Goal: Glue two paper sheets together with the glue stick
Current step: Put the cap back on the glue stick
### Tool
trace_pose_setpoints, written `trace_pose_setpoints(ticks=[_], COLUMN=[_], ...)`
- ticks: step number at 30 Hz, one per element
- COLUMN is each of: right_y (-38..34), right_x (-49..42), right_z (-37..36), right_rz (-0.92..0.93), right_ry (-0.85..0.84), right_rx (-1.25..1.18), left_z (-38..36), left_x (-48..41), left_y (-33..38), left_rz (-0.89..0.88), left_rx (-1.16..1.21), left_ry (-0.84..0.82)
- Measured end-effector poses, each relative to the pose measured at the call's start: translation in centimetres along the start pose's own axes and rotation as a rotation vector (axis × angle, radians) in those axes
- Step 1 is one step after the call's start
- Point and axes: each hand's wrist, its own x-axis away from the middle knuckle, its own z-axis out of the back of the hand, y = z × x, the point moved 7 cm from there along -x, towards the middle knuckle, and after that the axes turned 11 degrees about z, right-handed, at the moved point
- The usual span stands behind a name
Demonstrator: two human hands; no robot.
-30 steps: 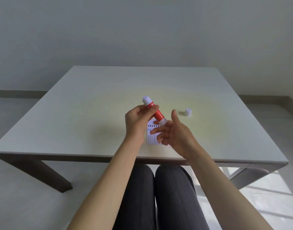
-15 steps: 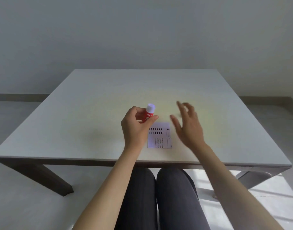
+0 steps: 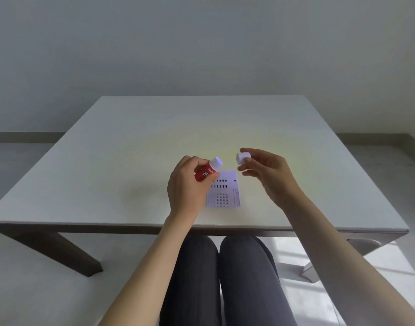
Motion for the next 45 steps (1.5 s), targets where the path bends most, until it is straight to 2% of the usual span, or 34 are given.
trace_pose_setpoints(ticks=[6, 11, 16, 19, 20, 24, 25, 29, 30, 33, 34, 37, 39, 42, 45], right_y=[-1.8, -2.5, -3.2, -2.8, -2.9, -4.1, -4.2, -4.3, -4.5, -4.1, -4.1, -3.8, -3.6, -2.9, -2.0], right_x=[1.2, 1.3, 1.7, 1.7, 1.8, 2.2, 2.2, 2.0, 2.1, 2.3, 2.4, 2.4, 2.7, 3.9, 5.1], right_z=[-2.3, -3.0, -4.0, -3.8, -3.7, -4.2, -4.2, -3.4, -3.4, -4.1, -4.2, -3.4, -2.2, -0.8, 0.3], right_rz=[0.042, 0.111, 0.235, 0.206, 0.208, 0.262, 0.270, 0.264, 0.275, 0.278, 0.299, 0.267, 0.196, 0.092, 0.068], right_ry=[-0.057, -0.130, -0.260, -0.197, -0.175, -0.306, -0.288, -0.064, -0.068, -0.245, -0.254, -0.093, -0.001, 0.061, 0.061], right_rx=[0.053, 0.247, 0.652, 1.005, 1.039, 0.646, 0.626, 0.898, 0.872, 0.616, 0.635, 0.843, 0.853, 0.620, 0.606], left_z=[-0.5, -0.9, -1.2, -1.1, -1.1, -0.4, -0.3, -0.5, -0.5, -0.1, -0.1, -0.8, -1.2, -0.6, -0.1], left_x=[0.4, 0.8, 1.2, 1.5, 1.6, 1.2, 1.1, 1.4, 1.5, 1.0, 0.9, 1.0, 0.6, -2.7, -6.4], left_y=[0.4, 0.6, 0.7, 1.2, 1.5, 2.0, 2.1, 2.6, 2.7, 2.4, 2.4, 2.9, 3.0, 0.7, -3.0], left_rz=[-0.013, -0.048, -0.088, -0.135, -0.149, -0.165, -0.170, -0.203, -0.201, -0.170, -0.168, -0.216, -0.218, -0.035, 0.177], left_rx=[-0.008, -0.039, -0.074, -0.092, -0.096, -0.068, -0.062, -0.107, -0.113, -0.081, -0.071, -0.102, -0.121, -0.017, 0.054], left_ry=[-0.025, -0.074, -0.149, -0.175, -0.182, -0.164, -0.166, -0.201, -0.200, -0.186, -0.192, -0.234, -0.244, -0.168, -0.083])
